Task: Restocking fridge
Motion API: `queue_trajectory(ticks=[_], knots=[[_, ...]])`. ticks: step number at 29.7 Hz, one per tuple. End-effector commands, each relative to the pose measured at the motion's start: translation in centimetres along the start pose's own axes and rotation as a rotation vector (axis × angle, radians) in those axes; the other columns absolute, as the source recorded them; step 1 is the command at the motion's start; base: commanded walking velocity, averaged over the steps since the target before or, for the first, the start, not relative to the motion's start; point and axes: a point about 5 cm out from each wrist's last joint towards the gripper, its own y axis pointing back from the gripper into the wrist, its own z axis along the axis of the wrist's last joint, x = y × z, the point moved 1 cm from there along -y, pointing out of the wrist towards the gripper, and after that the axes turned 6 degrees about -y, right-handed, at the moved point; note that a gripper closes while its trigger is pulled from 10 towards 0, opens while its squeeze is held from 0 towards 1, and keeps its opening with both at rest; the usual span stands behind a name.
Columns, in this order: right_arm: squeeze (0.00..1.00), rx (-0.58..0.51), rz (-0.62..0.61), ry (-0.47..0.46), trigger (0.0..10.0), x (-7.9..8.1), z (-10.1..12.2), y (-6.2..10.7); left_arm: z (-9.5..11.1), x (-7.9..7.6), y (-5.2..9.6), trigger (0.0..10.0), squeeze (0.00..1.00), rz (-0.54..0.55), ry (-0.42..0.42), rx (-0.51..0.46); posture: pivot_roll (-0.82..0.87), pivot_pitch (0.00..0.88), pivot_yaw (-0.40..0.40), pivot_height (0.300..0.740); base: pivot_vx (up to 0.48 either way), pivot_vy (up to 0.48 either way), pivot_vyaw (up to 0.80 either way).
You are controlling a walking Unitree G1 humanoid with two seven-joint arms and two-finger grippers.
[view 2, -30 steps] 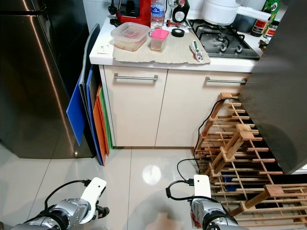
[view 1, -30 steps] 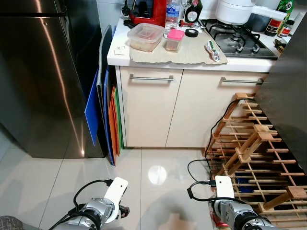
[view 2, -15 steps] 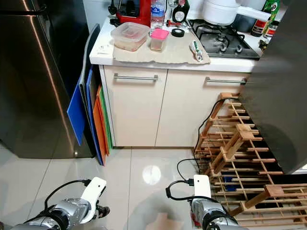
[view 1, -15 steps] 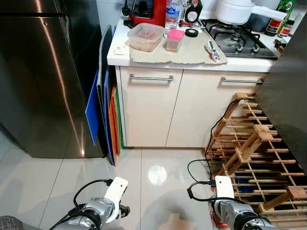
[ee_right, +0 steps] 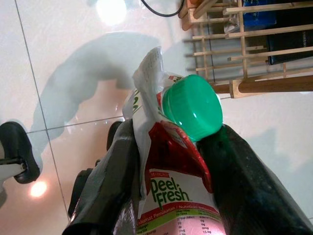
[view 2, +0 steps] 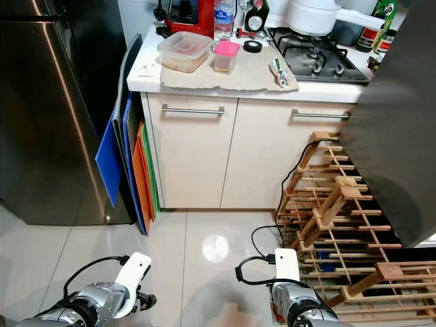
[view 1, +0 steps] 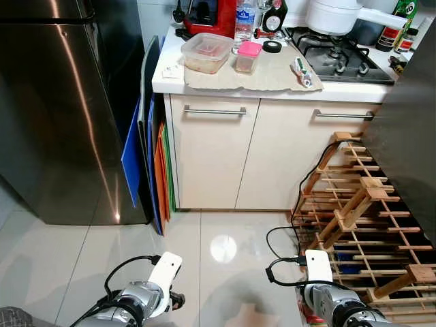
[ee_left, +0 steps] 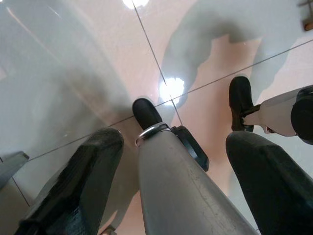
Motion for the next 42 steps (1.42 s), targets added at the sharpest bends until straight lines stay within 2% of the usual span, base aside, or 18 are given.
queue_trajectory(ticks=[1,26,35,42], knots=[[0.0,-0.006,-0.002,-0.01,10.0,-0.1,0.3,0.02,0.22,0.03,0.02,10.0,0.0,0.004,0.01,-0.006,0.11,0.0,-0.04,0.74,0.0,0.0,0.0],[0.0,-0.004,-0.007,-0.032,10.0,-0.1,0.24,0.02,0.73,0.18,0.04,10.0,0.0,0.022,-0.013,-0.059,0.1,0.0,-0.029,0.74,0.0,0.0,0.0],[0.0,-0.004,0.001,-0.031,10.0,0.06,0.27,0.03,1.12,0.49,0.11,10.0,0.0,0.051,-0.044,-0.096,0.1,0.0,-0.024,0.74,0.0,0.0,0.0],[0.0,-0.001,-0.003,-0.032,10.0,0.15,0.27,0.04,1.06,0.55,0.14,10.0,0.0,0.044,-0.064,-0.084,0.1,0.0,-0.024,0.74,0.0,0.0,0.0]])
